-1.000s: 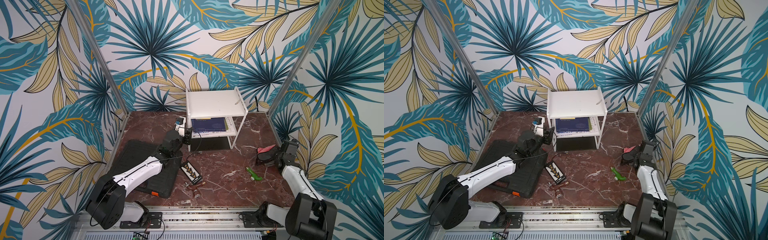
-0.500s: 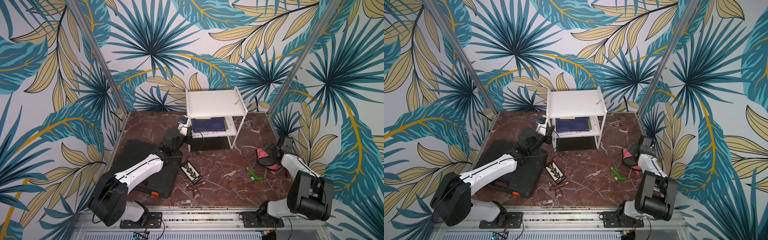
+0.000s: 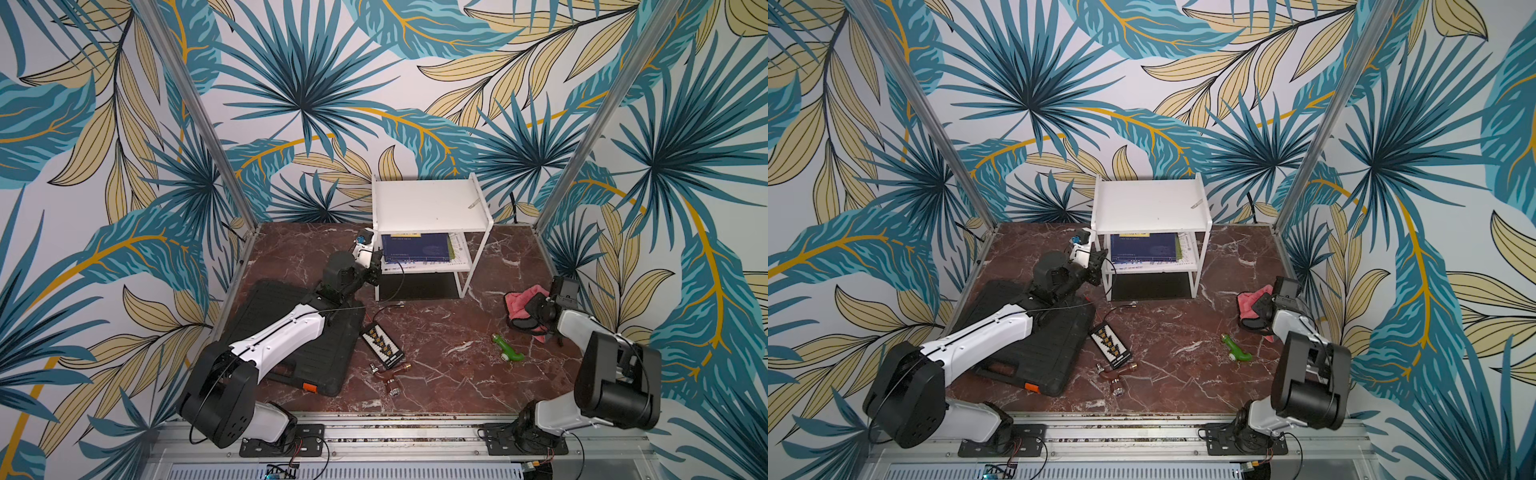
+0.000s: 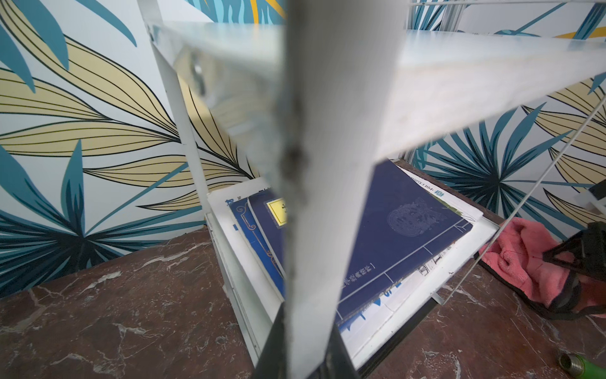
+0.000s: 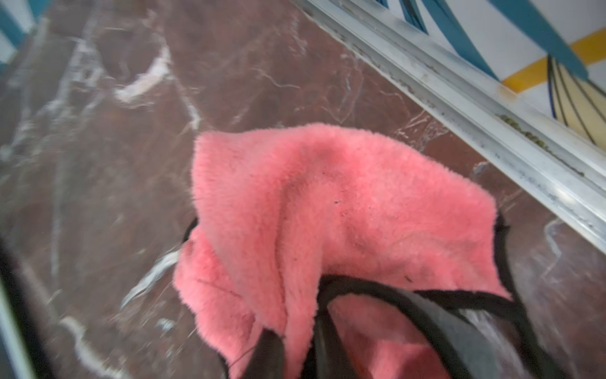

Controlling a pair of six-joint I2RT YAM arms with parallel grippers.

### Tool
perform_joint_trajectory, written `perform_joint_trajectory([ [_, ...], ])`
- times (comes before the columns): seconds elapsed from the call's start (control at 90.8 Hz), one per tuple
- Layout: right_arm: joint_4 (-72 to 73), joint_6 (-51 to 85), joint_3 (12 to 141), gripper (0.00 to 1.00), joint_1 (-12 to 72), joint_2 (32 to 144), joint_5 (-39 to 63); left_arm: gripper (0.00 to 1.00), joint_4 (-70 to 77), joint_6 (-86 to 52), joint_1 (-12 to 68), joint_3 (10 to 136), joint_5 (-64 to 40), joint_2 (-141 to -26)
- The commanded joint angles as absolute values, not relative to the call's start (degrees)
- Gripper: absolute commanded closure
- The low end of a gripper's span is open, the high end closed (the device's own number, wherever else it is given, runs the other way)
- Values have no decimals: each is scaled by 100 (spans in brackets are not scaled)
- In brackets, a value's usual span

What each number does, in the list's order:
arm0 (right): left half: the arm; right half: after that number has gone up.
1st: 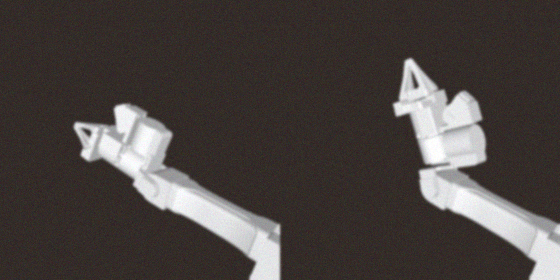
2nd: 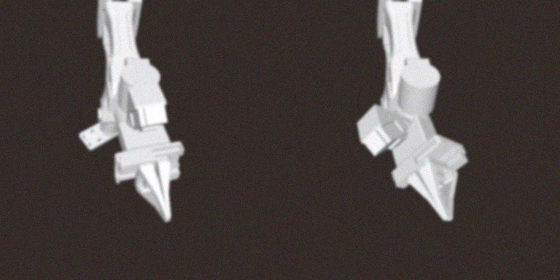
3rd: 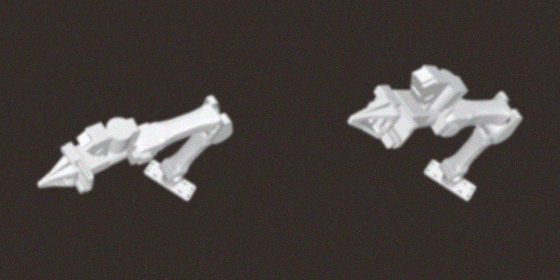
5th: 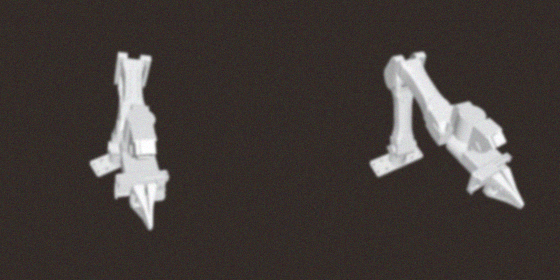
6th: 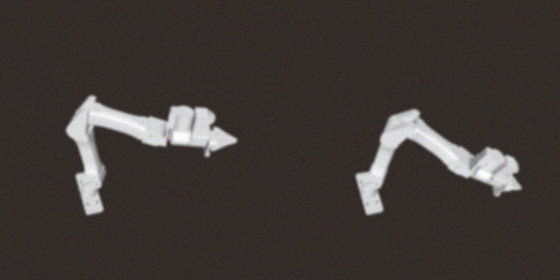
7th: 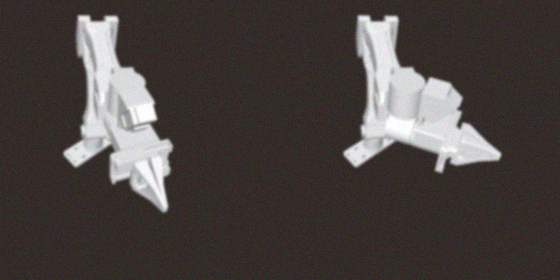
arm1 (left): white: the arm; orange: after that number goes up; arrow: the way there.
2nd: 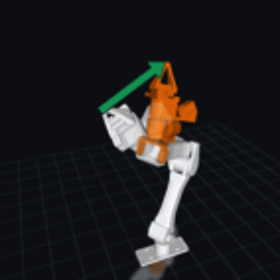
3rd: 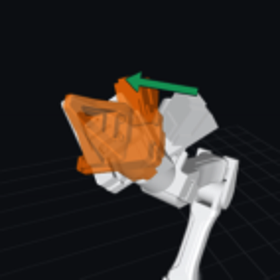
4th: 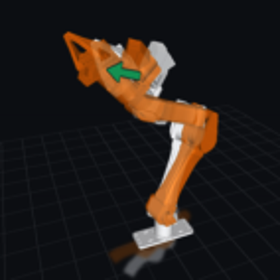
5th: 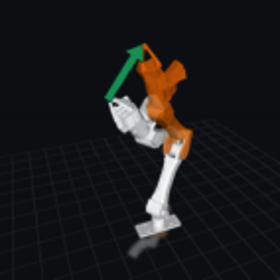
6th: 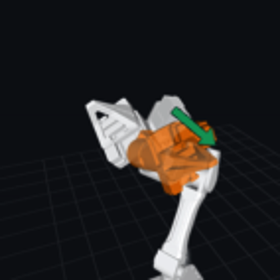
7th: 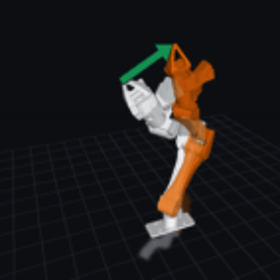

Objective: Wipe the bookshelf clean with a cloth
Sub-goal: Hold the shelf at the center of the board.

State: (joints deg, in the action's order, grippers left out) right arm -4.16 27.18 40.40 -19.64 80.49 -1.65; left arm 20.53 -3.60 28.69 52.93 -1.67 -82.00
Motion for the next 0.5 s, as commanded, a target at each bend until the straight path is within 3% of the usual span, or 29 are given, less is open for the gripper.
perform_joint_trajectory([
  [0.0,-106,1764,3725,100,-1230,6836,5,100,2248,-668,2699,5396,-4,-8321],
  [0.132,515,1009,3131,100,132,5351,-303,100,2260,-576,2698,5368,-21,-8323],
  [0.231,675,209,2931,100,960,4851,-471,100,2283,-529,2690,5344,-82,-8306],
  [0.386,754,-1366,2949,100,2465,4928,-608,100,2222,-521,2690,5344,-129,-8288],
  [0.485,1307,-2121,3177,100,3043,5840,-390,100,2151,-538,2692,5335,-115,-8310],
])
